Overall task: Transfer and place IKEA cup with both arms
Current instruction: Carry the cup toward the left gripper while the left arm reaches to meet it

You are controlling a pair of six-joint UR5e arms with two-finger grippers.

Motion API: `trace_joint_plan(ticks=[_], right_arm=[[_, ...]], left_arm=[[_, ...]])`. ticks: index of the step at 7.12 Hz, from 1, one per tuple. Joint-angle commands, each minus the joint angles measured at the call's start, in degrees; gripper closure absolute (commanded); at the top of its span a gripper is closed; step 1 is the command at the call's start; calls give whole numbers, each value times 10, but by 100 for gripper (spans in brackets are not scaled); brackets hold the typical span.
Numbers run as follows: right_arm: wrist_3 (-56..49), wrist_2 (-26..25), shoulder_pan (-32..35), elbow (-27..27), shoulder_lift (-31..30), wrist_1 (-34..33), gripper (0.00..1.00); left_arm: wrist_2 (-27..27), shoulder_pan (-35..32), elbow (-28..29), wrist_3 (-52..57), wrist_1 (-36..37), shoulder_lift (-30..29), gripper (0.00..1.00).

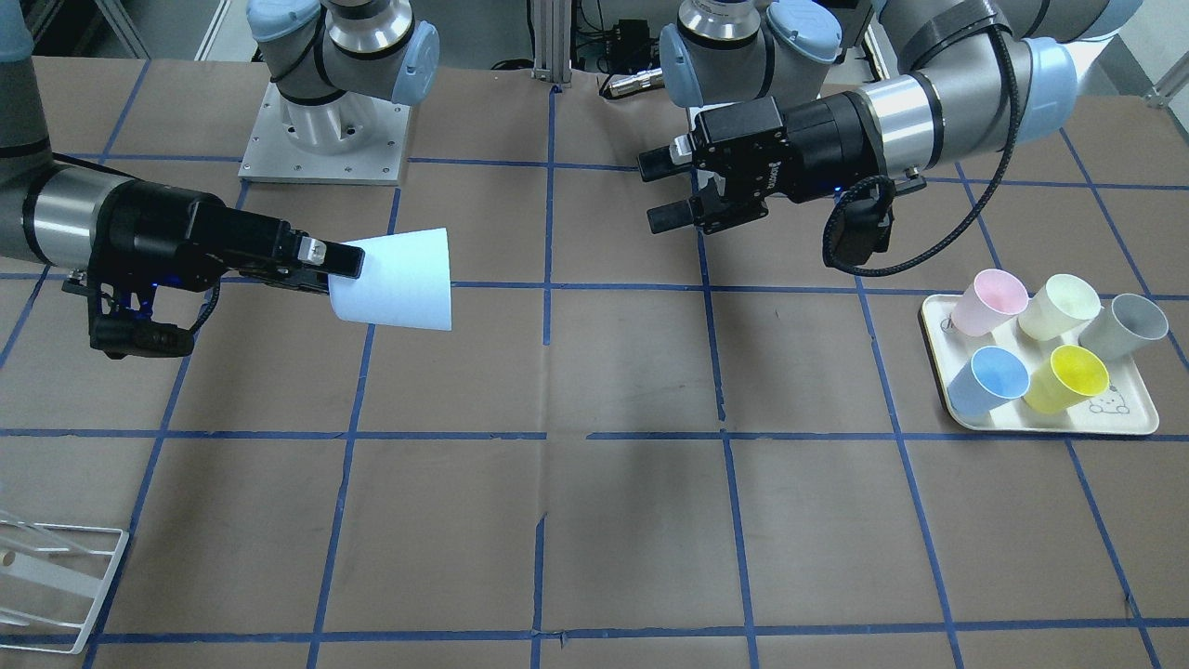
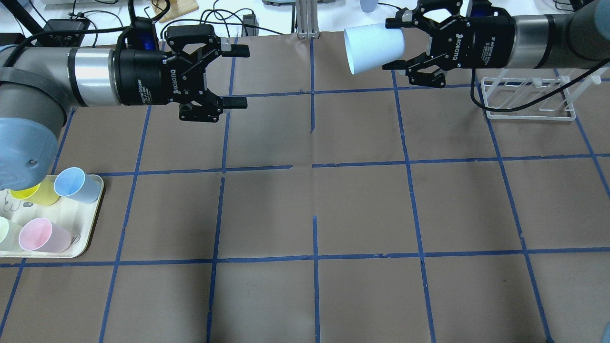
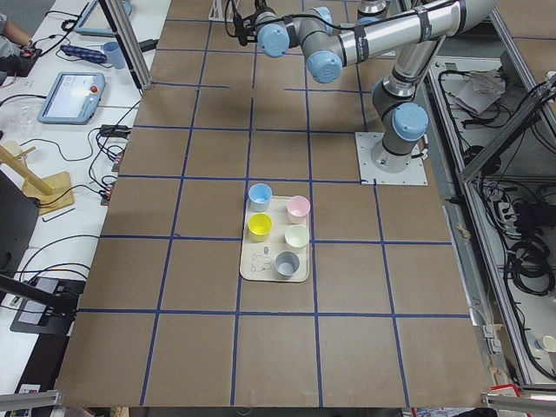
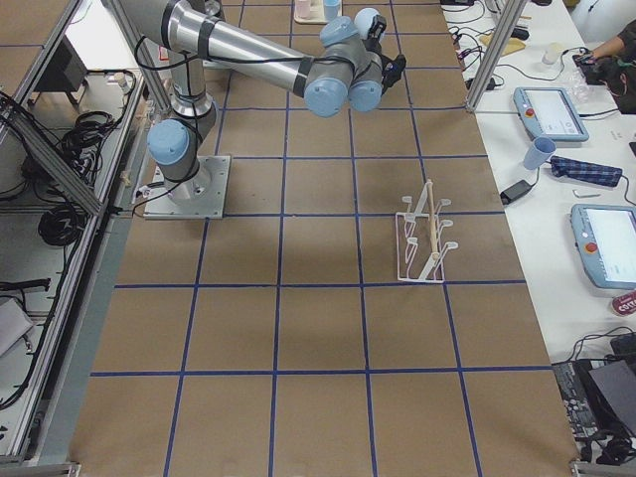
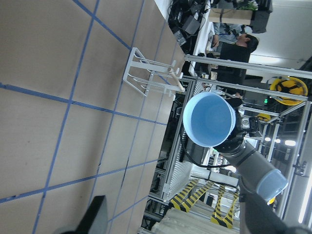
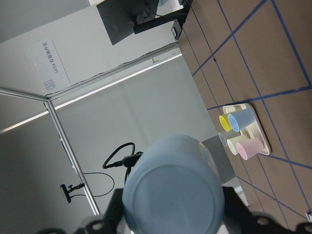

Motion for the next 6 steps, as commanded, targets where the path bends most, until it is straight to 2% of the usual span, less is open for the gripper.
trace_joint_plan(ticks=[1,2,3,4,6], right_arm=[[1,16,13,15,0,45,100],[1,16,14,14,0,76,100],[1,16,17,12,-2,79,100],[1,16,28,12,-2,79,100],[1,24,55,14,0,79,100]], left_arm=[[-41,-29,5,-71,65,-20,0],[-42,-30,5,-102,129,-41,0],[-43,-42,6,-108,158,-64,0],[-67,-61,8,-111,175,-83,0],[-72,-104,48,-148,183,-108,0]])
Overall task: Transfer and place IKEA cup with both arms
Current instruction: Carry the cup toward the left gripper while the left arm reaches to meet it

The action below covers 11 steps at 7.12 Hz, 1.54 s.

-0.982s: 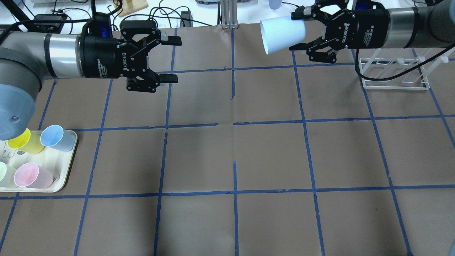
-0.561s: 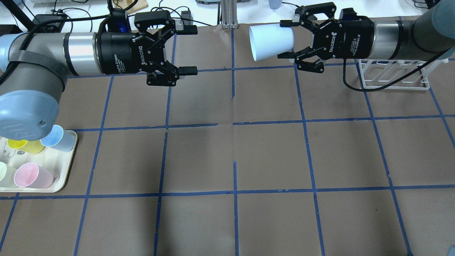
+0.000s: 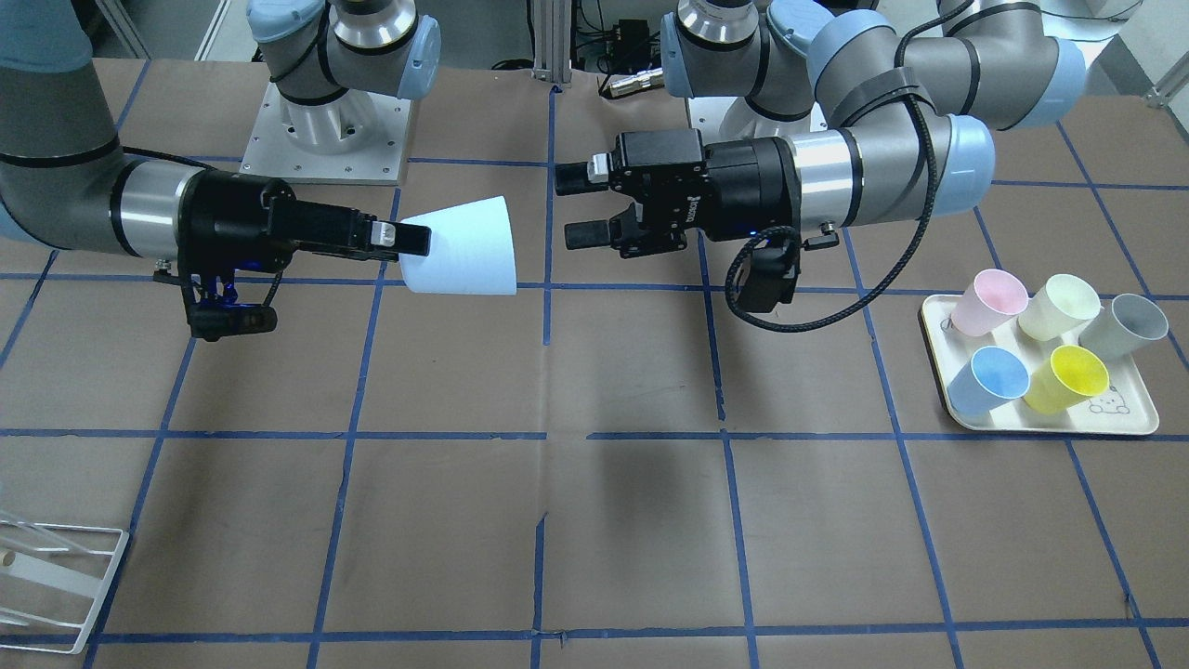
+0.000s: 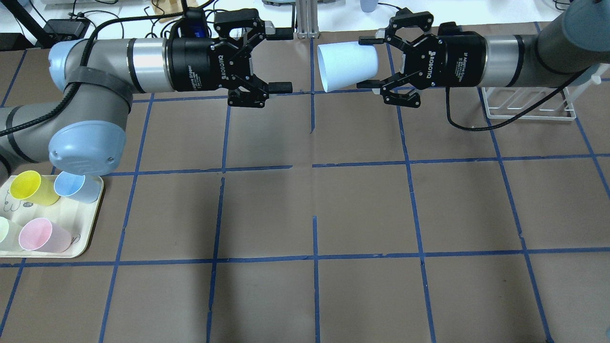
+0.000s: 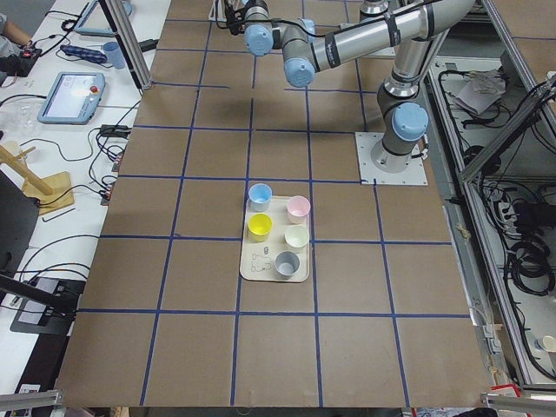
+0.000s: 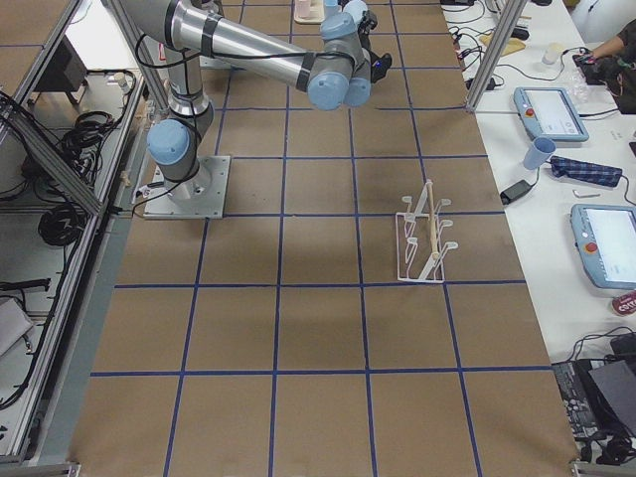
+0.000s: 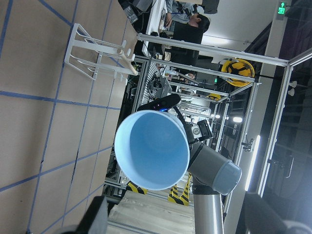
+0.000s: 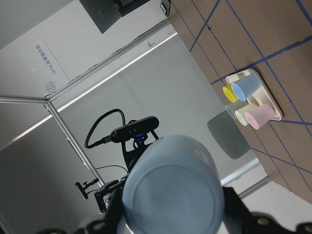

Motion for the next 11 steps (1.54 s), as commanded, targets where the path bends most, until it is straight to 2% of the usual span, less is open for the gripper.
trace_joint_plan(ticks=[1,5,7,11], right_arm=[[2,5,16,3,1,1,100],[10,5,19,0,1,2,100],[18,5,18,-3,1,3,100],[21,5,18,-4,1,2,100]], left_arm=[[-5,-36,43,-40,7,-27,0],[-7,-39,49,-50,46,-54,0],[-7,-41,48,-72,57,-54,24],[-7,-44,48,-84,66,-51,25]])
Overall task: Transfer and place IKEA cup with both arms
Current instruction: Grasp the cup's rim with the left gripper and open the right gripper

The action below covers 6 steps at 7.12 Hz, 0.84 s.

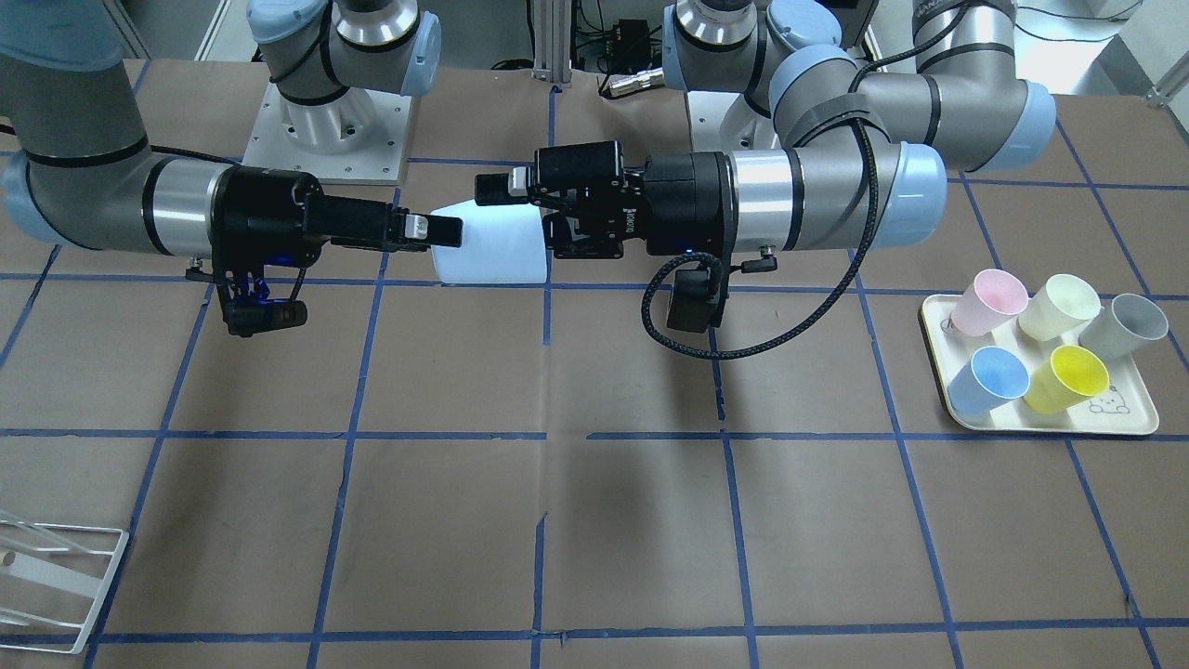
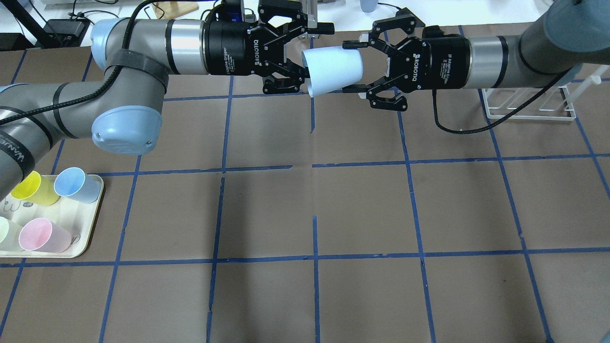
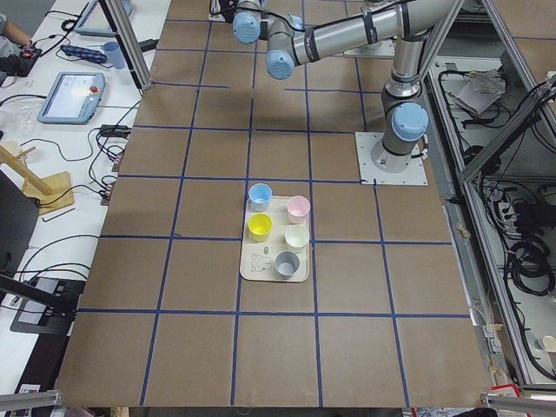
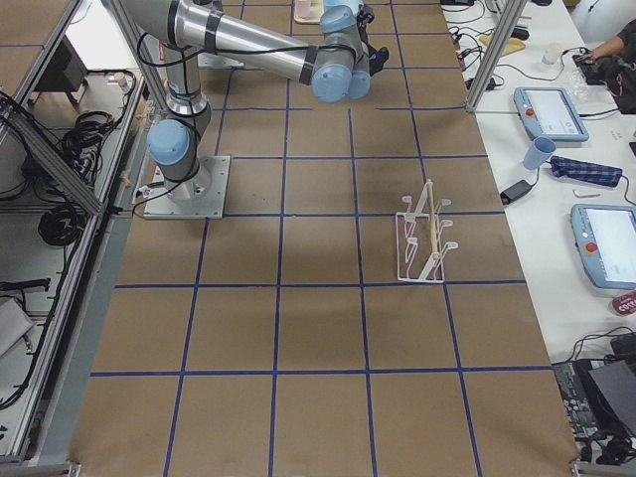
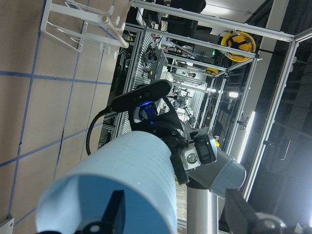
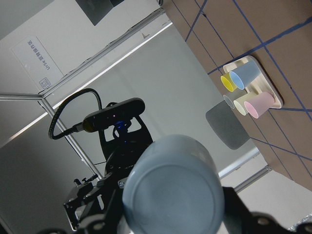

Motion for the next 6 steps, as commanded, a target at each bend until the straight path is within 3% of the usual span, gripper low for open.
trace_joint_plan(ticks=[1,2,5,6], right_arm=[[1,0,0,-1,0,-1,100],[2,0,0,-1,0,-1,100],[7,-1,-1,-1,1,-1,98],[7,-1,-1,-2,1,-1,88]], left_arm=[[0,-2,0,-2,1,2,45],[0,-1,0,-2,1,2,63],[1,-1,0,-7,12,0,66],[2,-1,0,-7,12,1,70]])
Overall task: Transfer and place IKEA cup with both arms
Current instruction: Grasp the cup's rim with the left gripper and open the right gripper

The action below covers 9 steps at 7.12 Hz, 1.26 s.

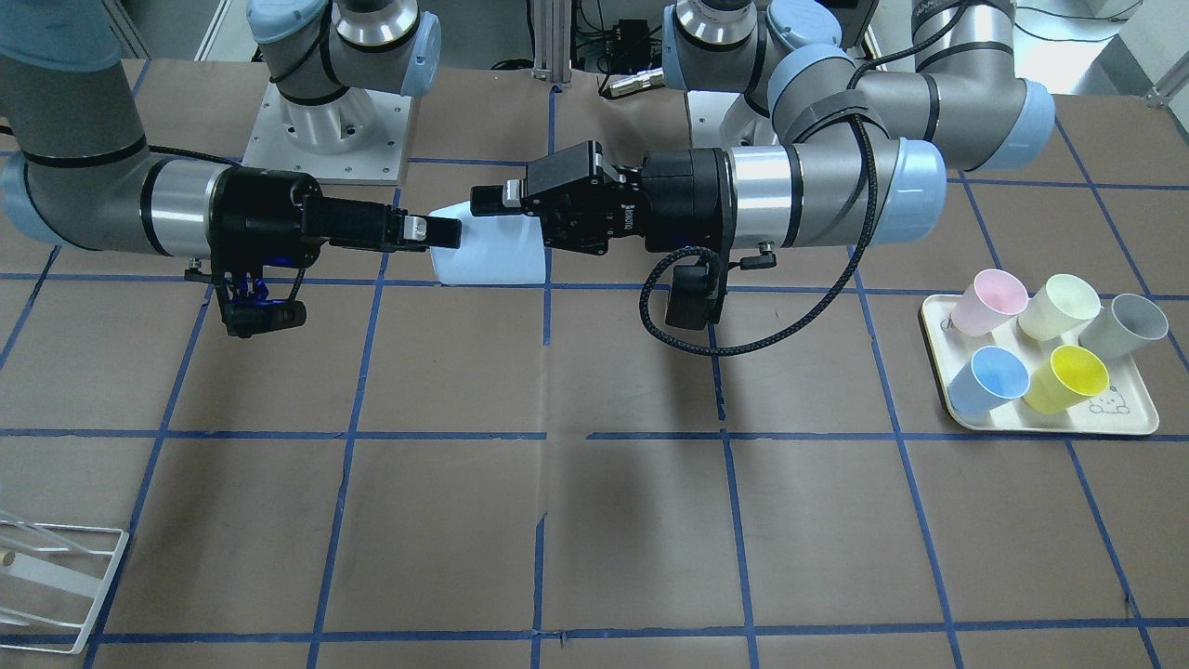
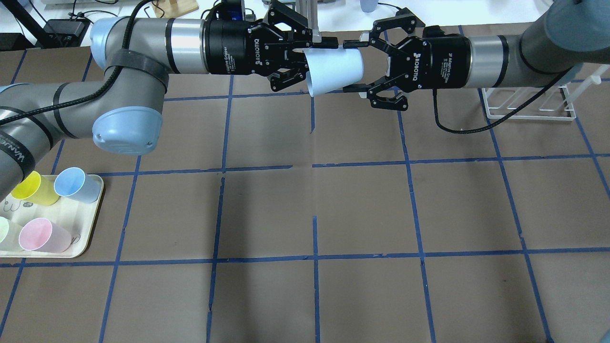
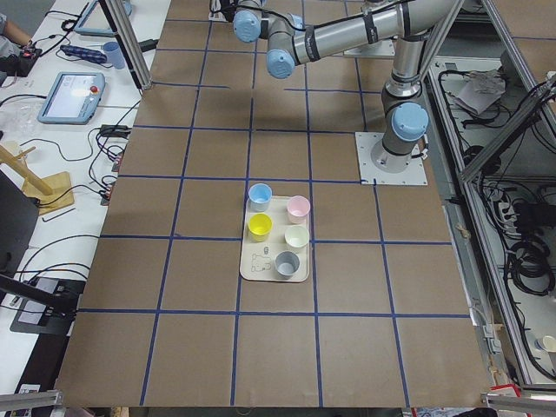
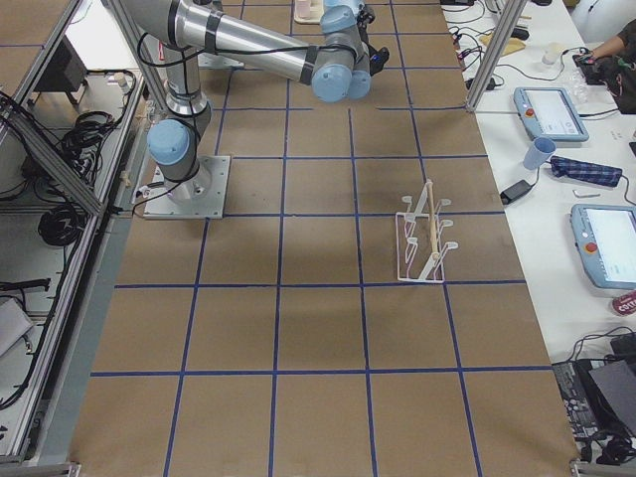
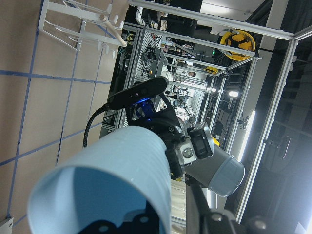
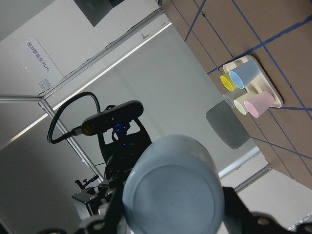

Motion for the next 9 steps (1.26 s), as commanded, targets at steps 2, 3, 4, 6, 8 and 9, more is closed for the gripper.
trace_joint_plan(ticks=[2,3,4,6,8,9], right_arm=[[6,0,1,0,-1,1,69],[13,1,1,0,-1,1,41],[29,0,1,-1,-1,0,2],[33,-2,-4,-2,0,0,0],[54,-7,-10,-7,1,-5,0],[67,-26,-32,-31,2,-5,0]], left_arm=[[1,0,1,4,2,0,100],[1,0,1,3,2,-1,100],[1,0,0,2,3,-2,100],[3,1,1,-1,5,0,100],[4,2,3,-11,6,2,100],[21,6,4,-11,4,11,100]])
